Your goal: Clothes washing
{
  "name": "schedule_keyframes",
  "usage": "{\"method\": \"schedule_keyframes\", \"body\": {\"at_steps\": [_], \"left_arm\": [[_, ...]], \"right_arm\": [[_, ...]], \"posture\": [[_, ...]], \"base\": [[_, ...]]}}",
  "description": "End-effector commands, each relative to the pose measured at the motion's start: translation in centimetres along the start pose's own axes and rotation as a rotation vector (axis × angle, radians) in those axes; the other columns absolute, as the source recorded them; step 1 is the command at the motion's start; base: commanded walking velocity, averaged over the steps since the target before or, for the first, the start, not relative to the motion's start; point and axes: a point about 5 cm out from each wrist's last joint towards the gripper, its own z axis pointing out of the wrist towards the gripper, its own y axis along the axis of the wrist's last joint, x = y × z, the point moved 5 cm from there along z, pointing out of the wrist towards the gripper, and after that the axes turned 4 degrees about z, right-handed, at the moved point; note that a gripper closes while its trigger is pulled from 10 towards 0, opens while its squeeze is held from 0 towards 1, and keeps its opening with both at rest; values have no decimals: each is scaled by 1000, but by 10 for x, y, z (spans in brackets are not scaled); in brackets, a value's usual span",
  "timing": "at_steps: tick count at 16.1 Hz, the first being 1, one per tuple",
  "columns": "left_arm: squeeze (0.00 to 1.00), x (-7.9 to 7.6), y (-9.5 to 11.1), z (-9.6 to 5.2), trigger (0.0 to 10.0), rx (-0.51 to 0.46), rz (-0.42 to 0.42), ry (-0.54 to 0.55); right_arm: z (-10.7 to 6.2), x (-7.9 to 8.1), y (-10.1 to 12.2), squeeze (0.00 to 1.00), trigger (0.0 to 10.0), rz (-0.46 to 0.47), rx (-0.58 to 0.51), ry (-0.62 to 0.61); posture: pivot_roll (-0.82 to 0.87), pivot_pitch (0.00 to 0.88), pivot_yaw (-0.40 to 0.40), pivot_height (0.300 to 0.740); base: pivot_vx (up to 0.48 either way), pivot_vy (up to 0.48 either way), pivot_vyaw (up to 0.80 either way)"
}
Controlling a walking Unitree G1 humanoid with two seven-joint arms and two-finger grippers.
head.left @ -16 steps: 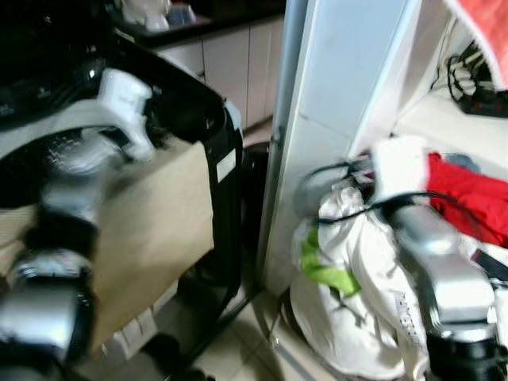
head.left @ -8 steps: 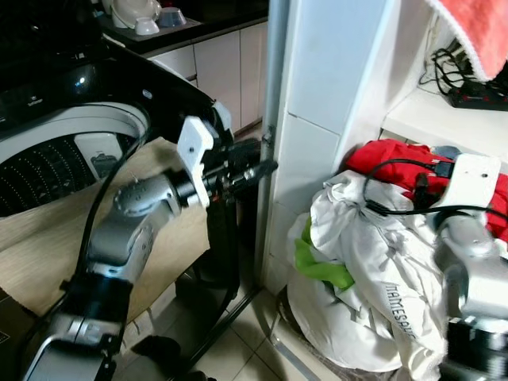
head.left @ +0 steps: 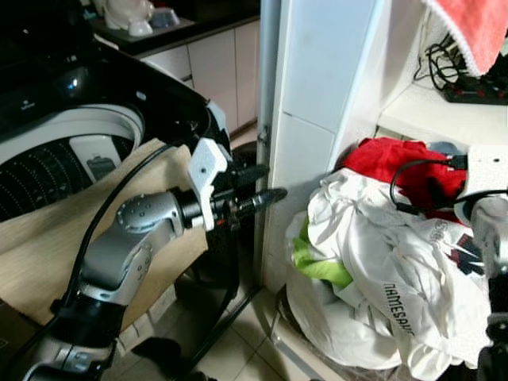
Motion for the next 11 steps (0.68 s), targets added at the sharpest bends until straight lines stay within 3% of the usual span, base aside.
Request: {"method": "schedule_keyframes", "body": {"at_steps": [1,2,3,11], "left_arm": [[0,-5,3,-2,10000,9,8,-29],[0,-6,3,-3,10000,11,6,-34],[0,-7,5,-5,10000,11,5,-37],[0,-7,10,-4,10000,3,4,-31]], "right_arm": [[3,2,-9,0,10000,12,56,31],[3,2,-10,0,10000,18,62,35],[5,2,-9,0,0,28,65,46],[7,5,-5,0,0,28,58,93]], "posture": [[-100,0,27,740],[-100,0,27,740],[-100,0,27,740],[-103,0,31,740]], "base": [[0,0,0],[0,0,0],[0,0,0],[0,0,0]]}}
